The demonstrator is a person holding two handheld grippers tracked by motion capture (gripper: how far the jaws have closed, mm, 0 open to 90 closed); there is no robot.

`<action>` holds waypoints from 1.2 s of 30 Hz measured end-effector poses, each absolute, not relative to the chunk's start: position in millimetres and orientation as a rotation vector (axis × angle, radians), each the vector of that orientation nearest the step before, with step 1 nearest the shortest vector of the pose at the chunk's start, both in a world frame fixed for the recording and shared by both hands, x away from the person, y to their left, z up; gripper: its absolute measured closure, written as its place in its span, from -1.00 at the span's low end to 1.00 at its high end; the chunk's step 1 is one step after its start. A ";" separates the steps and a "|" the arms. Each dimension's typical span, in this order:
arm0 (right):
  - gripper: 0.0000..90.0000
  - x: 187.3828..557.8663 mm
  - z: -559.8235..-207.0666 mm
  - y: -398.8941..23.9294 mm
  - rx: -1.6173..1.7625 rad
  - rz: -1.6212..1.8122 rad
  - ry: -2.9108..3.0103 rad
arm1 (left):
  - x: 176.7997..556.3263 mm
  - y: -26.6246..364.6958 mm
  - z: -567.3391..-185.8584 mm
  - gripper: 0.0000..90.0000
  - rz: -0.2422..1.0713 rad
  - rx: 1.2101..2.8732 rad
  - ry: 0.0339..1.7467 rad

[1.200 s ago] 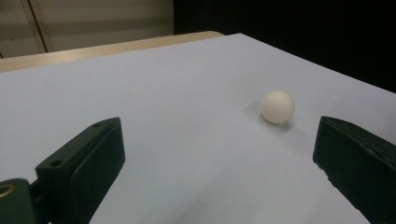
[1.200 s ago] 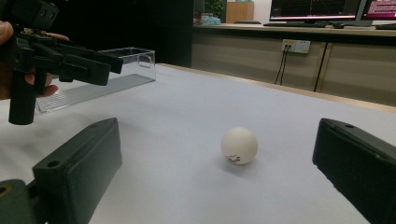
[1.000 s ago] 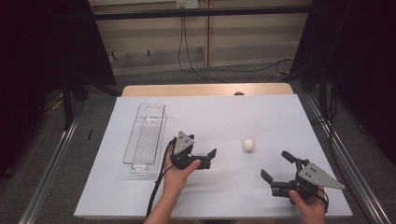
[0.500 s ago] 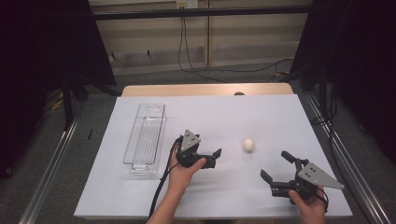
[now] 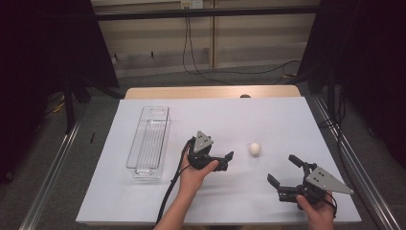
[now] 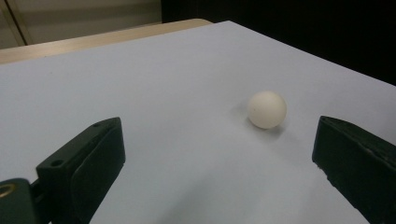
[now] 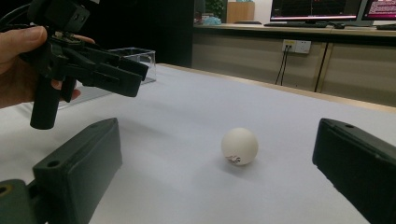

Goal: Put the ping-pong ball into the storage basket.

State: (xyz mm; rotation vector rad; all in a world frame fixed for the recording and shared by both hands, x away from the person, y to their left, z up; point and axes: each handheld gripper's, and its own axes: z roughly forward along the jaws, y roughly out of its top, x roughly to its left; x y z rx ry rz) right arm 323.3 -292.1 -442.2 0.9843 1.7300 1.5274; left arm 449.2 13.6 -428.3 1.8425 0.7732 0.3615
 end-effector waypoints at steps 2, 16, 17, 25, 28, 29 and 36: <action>-0.98 323.3 -442.2 -291.8 0.989 1.524 1.727 | 450.2 11.9 -427.9 -0.94 0.361 1.847 0.774; -0.98 323.3 -442.3 -292.0 0.986 1.524 1.730 | 454.7 1.9 -428.7 -0.94 0.351 1.848 0.780; -0.98 323.3 -442.2 -291.9 0.984 1.525 1.732 | 455.0 1.4 -429.7 -0.94 0.348 1.853 0.774; -0.98 323.4 -442.0 -291.6 0.988 1.525 1.728 | 455.9 -1.4 -430.9 -0.94 0.359 1.869 0.767; -0.98 323.3 -442.0 -291.6 0.987 1.526 1.729 | 456.1 -3.0 -431.0 -0.94 0.352 1.855 0.778; -0.98 323.4 -442.0 -291.6 0.986 1.526 1.729 | 456.8 -2.8 -430.8 -0.94 0.354 1.862 0.771; -0.98 323.3 -441.8 -291.7 0.991 1.531 1.724 | 458.4 -10.2 -426.5 -0.94 0.353 1.873 0.758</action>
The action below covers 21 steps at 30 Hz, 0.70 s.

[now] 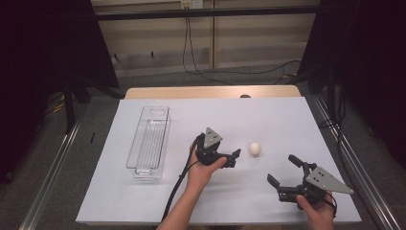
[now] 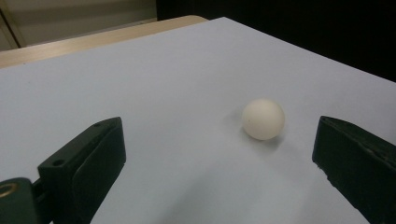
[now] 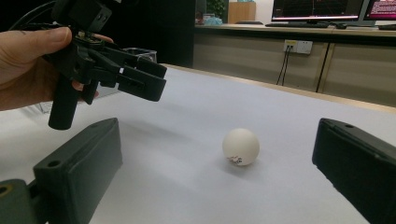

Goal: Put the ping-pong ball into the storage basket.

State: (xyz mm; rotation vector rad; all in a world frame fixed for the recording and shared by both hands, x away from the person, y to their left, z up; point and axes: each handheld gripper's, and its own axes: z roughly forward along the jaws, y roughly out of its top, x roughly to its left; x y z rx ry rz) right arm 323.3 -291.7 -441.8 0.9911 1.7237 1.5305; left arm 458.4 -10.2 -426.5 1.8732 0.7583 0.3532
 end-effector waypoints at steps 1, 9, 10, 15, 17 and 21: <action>-0.98 323.3 -441.8 -291.8 0.991 1.530 1.723 | 459.2 -11.1 -426.3 -0.94 0.358 1.873 0.754; -0.98 323.3 -441.7 -292.5 0.991 1.530 1.723 | 461.0 -16.0 -428.8 -0.94 0.356 1.884 0.756; -0.98 323.3 -441.5 -292.5 0.997 1.532 1.720 | 461.0 -16.3 -428.7 -0.94 0.357 1.889 0.758; -0.98 323.5 -441.8 -292.3 1.000 1.536 1.720 | 461.4 -17.9 -429.5 -0.94 0.356 1.893 0.750; -0.98 323.3 -441.7 -292.4 1.001 1.537 1.722 | 461.5 -18.3 -429.8 -0.94 0.354 1.896 0.747; -0.98 323.6 -441.9 -293.0 0.994 1.541 1.722 | 461.2 -19.5 -430.1 -0.94 0.355 1.895 0.745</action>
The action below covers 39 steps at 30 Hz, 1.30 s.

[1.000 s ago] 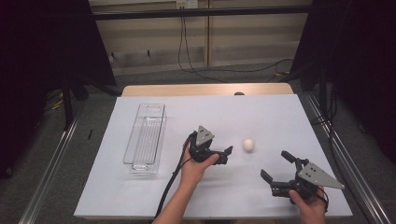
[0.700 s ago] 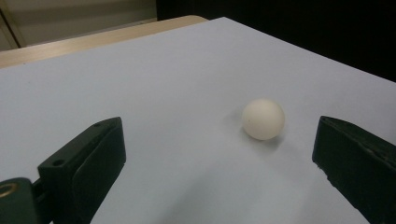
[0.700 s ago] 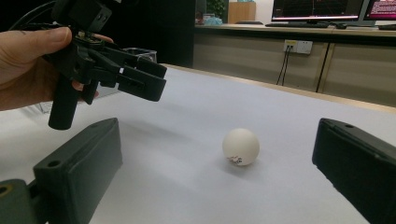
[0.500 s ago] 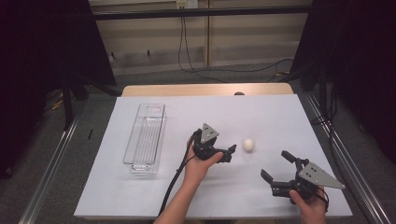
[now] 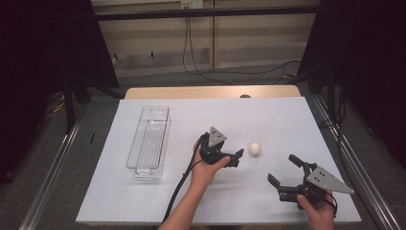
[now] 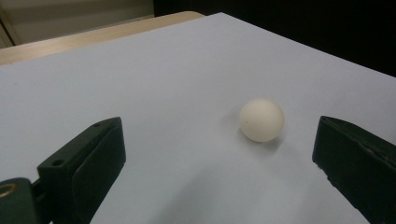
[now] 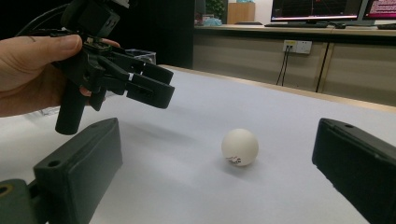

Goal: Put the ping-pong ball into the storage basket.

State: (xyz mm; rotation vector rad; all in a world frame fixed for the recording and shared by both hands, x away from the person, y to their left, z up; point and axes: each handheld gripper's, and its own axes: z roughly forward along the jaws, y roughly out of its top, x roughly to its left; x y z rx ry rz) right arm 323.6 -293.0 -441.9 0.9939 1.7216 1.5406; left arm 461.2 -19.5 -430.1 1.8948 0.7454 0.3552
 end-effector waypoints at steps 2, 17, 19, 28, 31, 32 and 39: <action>-0.98 323.5 -442.0 -293.4 0.996 1.538 1.720 | 461.2 -20.3 -430.1 -0.94 0.357 1.899 0.743; -0.98 323.7 -441.9 -294.6 0.992 1.530 1.721 | 461.7 -26.8 -433.6 -0.94 0.346 1.901 0.730; -0.98 323.9 -441.8 -294.8 0.993 1.530 1.718 | 461.9 -27.0 -433.7 -0.94 0.345 1.905 0.735; -0.98 324.5 -442.1 -295.4 0.995 1.526 1.718 | 461.7 -29.5 -435.1 -0.94 0.339 1.903 0.726; -0.98 324.7 -442.1 -295.5 0.996 1.527 1.716 | 461.7 -31.0 -436.1 -0.93 0.334 1.906 0.726; -0.98 324.5 -442.0 -296.1 0.990 1.527 1.720 | 461.6 -31.8 -436.5 -0.93 0.333 1.902 0.730; -0.98 324.1 -441.7 -296.3 0.984 1.527 1.723 | 463.1 -35.6 -435.8 -0.93 0.335 1.920 0.714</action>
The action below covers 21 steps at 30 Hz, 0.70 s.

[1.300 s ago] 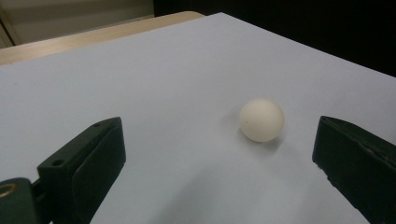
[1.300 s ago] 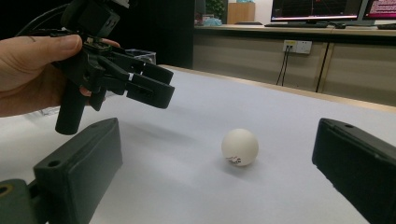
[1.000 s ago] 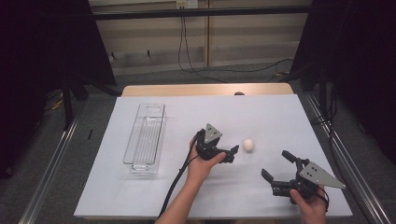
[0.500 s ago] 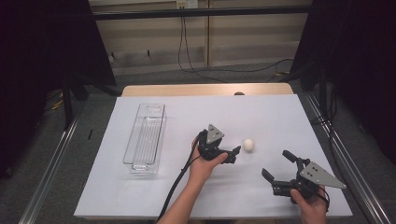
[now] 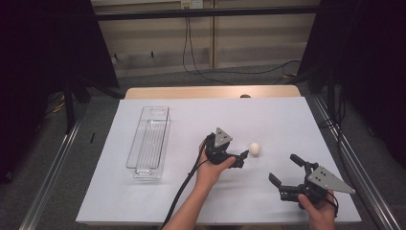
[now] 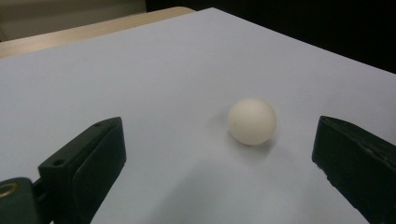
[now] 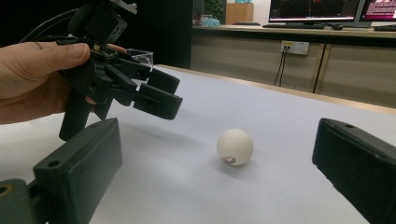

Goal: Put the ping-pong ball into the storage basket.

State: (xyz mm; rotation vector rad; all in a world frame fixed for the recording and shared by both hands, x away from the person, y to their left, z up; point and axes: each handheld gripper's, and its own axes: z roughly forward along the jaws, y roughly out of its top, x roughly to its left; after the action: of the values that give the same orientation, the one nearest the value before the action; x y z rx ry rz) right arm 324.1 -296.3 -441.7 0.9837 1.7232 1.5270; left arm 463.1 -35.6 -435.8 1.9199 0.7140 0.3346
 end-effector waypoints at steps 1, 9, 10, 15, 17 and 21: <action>-0.98 324.2 -441.7 -296.7 0.979 1.527 1.723 | 462.8 -36.9 -435.4 -0.93 0.336 1.917 0.713; -0.98 324.1 -441.4 -297.1 0.988 1.527 1.716 | 464.7 -42.0 -432.8 -0.94 0.339 1.917 0.714; -0.98 324.1 -441.4 -297.1 0.987 1.527 1.716 | 465.0 -42.2 -432.9 -0.94 0.335 1.917 0.714; -0.98 324.0 -441.5 -296.9 0.986 1.528 1.721 | 465.4 -43.4 -433.3 -0.94 0.336 1.925 0.718; -0.98 324.0 -441.5 -296.6 0.979 1.530 1.720 | 465.7 -44.6 -433.9 -0.94 0.329 1.924 0.712; -0.98 323.8 -441.4 -296.7 0.988 1.528 1.717 | 465.4 -46.6 -433.7 -0.94 0.326 1.931 0.711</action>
State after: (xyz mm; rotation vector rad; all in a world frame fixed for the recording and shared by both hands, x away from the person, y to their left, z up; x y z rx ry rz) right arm 323.8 -296.7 -441.4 0.9884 1.7169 1.5279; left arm 465.4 -46.6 -433.7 1.9308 0.7112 0.3260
